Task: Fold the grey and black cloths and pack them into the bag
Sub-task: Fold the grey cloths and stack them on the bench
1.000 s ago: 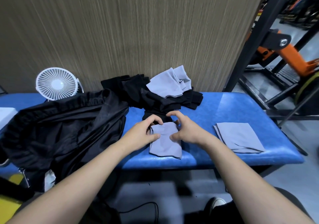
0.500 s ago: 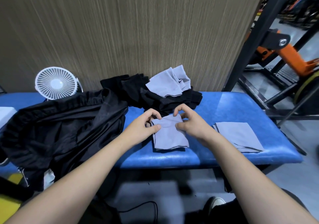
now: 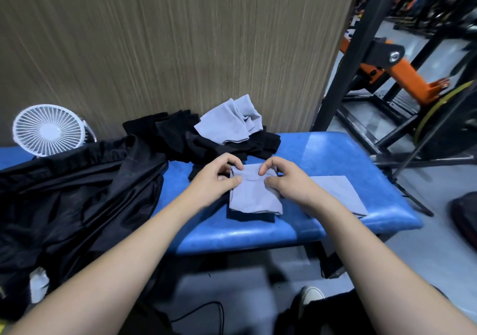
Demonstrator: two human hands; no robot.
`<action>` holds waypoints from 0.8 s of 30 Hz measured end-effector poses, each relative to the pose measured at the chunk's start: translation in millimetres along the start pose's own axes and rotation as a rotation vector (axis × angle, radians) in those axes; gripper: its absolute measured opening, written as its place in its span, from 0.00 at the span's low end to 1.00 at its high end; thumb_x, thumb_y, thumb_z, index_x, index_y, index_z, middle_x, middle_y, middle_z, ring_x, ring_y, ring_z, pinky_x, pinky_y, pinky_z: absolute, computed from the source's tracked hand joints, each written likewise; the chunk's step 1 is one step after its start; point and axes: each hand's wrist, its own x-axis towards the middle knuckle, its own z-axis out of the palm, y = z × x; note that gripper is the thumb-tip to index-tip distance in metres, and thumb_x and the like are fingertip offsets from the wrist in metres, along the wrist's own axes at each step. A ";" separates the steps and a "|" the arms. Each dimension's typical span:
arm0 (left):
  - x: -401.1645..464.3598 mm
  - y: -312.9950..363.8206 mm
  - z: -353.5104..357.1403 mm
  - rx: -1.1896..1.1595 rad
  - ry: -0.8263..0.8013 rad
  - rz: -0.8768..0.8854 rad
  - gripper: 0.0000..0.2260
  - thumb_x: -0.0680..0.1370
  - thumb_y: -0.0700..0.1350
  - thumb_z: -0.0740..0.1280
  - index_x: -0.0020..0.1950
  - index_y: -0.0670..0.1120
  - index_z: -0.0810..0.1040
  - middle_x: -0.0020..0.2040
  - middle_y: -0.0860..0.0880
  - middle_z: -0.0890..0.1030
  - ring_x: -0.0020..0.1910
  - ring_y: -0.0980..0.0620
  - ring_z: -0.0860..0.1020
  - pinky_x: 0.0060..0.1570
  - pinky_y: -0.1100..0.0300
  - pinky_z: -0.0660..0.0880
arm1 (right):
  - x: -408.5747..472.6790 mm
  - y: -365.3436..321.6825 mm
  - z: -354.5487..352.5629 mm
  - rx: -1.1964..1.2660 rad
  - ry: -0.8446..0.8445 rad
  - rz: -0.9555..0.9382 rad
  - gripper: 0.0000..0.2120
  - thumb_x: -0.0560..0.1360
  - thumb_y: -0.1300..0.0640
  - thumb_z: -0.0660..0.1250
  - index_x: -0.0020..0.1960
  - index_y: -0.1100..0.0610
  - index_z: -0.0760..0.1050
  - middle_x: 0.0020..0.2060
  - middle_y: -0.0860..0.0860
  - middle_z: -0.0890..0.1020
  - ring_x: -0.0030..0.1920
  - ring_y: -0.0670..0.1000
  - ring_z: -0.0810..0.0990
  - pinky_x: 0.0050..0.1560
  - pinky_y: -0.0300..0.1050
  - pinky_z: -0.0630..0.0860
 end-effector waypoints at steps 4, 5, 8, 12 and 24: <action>9.4 7.7 24.9 -0.041 -0.009 -0.016 0.12 0.76 0.35 0.71 0.53 0.51 0.77 0.48 0.49 0.72 0.31 0.50 0.70 0.35 0.64 0.69 | -7.4 6.0 -25.2 0.004 0.055 0.021 0.10 0.71 0.65 0.66 0.47 0.51 0.77 0.38 0.52 0.71 0.37 0.51 0.70 0.39 0.46 0.68; 11.6 10.1 32.0 -0.062 -0.022 -0.015 0.13 0.76 0.34 0.71 0.55 0.49 0.77 0.51 0.49 0.73 0.32 0.53 0.72 0.37 0.64 0.72 | -9.5 8.5 -32.5 0.002 0.067 0.028 0.11 0.71 0.65 0.66 0.47 0.51 0.77 0.38 0.53 0.72 0.38 0.51 0.70 0.40 0.46 0.69; 19.8 17.4 55.3 -0.159 -0.063 -0.018 0.18 0.75 0.33 0.73 0.61 0.47 0.77 0.59 0.47 0.76 0.39 0.52 0.78 0.47 0.55 0.77 | -16.1 16.2 -53.5 -0.002 0.131 0.065 0.11 0.68 0.63 0.67 0.46 0.48 0.76 0.40 0.55 0.74 0.39 0.52 0.73 0.40 0.50 0.71; 31.7 24.8 88.5 -0.230 -0.083 -0.027 0.22 0.74 0.33 0.74 0.65 0.46 0.75 0.63 0.44 0.75 0.43 0.51 0.79 0.52 0.53 0.78 | -22.6 28.1 -78.4 0.003 0.235 0.103 0.10 0.69 0.64 0.66 0.46 0.50 0.75 0.42 0.58 0.76 0.35 0.54 0.74 0.27 0.45 0.69; 59.6 15.3 151.1 -0.145 -0.137 -0.038 0.21 0.74 0.35 0.74 0.65 0.47 0.75 0.51 0.50 0.78 0.38 0.52 0.78 0.46 0.60 0.77 | -26.0 66.4 -121.0 -0.280 0.366 0.156 0.10 0.73 0.63 0.69 0.51 0.51 0.76 0.54 0.57 0.75 0.40 0.52 0.75 0.35 0.40 0.67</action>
